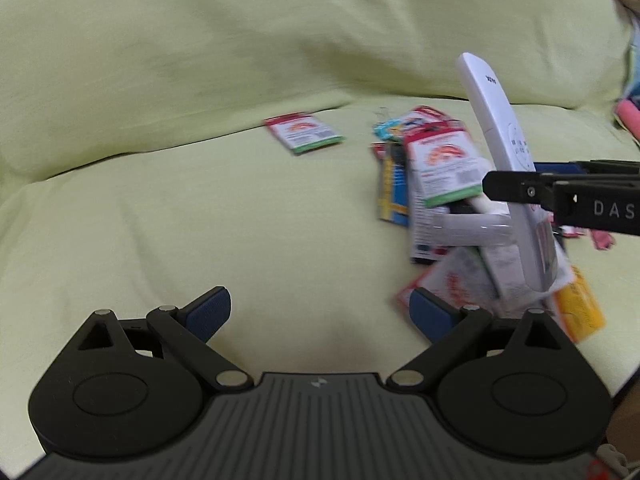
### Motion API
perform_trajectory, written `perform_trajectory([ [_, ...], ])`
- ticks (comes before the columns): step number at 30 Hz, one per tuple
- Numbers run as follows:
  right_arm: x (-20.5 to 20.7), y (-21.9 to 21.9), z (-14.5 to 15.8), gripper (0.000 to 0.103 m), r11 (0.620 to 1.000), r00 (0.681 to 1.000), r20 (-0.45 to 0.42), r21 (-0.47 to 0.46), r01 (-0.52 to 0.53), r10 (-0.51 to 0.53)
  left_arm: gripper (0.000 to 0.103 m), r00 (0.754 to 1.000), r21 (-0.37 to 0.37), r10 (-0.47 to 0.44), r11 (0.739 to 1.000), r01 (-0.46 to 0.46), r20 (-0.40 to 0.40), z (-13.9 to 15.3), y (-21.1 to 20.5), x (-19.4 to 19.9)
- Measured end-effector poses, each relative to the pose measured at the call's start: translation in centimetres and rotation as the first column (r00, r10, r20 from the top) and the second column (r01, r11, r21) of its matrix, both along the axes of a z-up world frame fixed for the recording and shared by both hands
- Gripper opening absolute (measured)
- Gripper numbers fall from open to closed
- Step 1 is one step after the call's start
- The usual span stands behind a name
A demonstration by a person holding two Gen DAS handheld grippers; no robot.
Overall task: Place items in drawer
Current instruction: 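Carry the held remote with the right gripper over to the open drawer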
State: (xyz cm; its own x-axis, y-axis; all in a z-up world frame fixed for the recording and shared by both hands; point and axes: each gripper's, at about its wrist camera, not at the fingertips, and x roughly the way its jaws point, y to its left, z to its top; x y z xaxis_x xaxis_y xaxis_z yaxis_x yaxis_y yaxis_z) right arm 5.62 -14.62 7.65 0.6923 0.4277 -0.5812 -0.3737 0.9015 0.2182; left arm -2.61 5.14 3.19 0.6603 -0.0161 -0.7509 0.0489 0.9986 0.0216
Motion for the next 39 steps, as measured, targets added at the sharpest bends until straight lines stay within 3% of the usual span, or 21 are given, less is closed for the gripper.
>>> perform_trajectory([
  [11,-6.1,-6.7,1.7,0.044,0.989,0.99,0.008,-0.021,0.144,-0.144,0.097,0.984,-0.022,-0.179,0.983,0.18,0.021,1.1,-7.2,-1.6],
  [19,-11.8,-11.5,3.7,0.044,0.963,0.963,0.032,-0.037,0.268,-0.267,0.097,0.944,-0.026,-0.327,0.944,0.329,0.044,2.5,-13.2,-3.4],
  [26,-17.7,-16.2,5.1,0.044,0.917,0.919,0.047,-0.064,0.394,-0.391,0.097,0.888,-0.035,-0.455,0.888,0.458,0.069,3.8,-18.7,-5.8],
  [39,-28.4,-22.7,7.4,0.044,0.803,0.809,0.082,-0.096,0.588,-0.582,0.097,0.754,-0.032,-0.651,0.755,0.655,0.086,5.3,-28.1,-11.9],
])
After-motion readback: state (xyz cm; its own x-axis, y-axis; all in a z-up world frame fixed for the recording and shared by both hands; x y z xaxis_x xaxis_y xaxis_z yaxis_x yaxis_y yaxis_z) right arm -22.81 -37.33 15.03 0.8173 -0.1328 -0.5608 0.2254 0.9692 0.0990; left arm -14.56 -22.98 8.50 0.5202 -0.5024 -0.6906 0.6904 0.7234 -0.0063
